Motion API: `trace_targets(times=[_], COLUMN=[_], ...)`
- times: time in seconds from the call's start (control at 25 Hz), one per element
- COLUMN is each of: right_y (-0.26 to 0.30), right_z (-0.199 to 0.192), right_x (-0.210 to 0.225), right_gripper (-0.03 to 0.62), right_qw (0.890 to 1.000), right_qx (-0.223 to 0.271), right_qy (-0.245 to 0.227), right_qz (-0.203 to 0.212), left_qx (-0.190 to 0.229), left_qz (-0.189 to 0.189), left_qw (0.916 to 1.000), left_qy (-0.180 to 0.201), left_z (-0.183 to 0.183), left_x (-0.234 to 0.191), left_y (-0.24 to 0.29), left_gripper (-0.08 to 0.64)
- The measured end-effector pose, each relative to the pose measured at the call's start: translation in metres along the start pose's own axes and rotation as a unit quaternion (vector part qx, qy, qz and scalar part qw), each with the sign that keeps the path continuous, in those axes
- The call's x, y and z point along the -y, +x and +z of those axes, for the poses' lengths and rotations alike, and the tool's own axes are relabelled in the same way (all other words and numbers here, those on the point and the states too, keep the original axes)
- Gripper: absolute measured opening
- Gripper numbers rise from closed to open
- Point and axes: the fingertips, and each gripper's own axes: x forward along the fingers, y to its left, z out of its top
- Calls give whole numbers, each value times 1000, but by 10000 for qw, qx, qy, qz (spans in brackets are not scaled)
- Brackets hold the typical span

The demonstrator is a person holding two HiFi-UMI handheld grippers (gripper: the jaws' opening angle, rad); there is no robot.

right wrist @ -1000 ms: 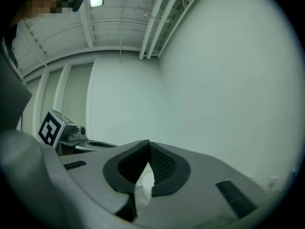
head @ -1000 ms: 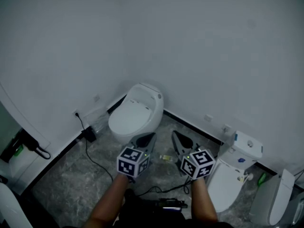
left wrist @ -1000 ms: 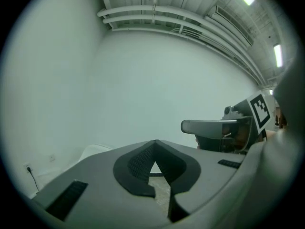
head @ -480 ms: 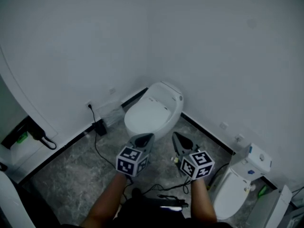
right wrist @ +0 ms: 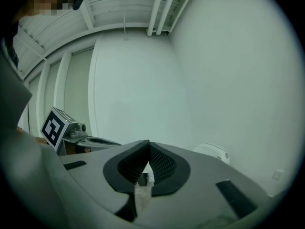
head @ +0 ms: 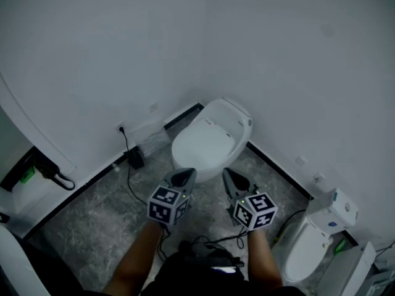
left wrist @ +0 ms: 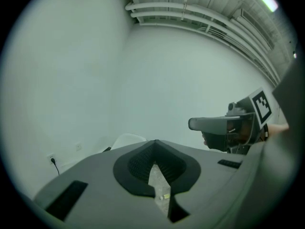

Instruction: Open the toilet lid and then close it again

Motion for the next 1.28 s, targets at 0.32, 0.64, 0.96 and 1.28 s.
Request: trace_targets(times=[0.32,0.64,0.96,1.28], right_y=[44,93,143,184], right_z=[-26,-52,-94,-158], right_x=[10,55,108,136], right_gripper=[9,9,11,22], right_qw=[9991,9976,9924,9821], right_qx=[-407,-536,-910,-1495], right_qy=[70,431,828,1147], right_qz=[-14,-5,29,34], left_qx=[-270,-478,-822,-1333], left_qz=[153,273,357,720], left_qw=[9995,9985,9959,9882], left_qy=[-103,-72,-138,-245], left_z=[-19,-27,-52,-103], left_x=[-50,-89,-120,-158], left_y=[23,74,143,182], left_gripper=[6,6,6,6])
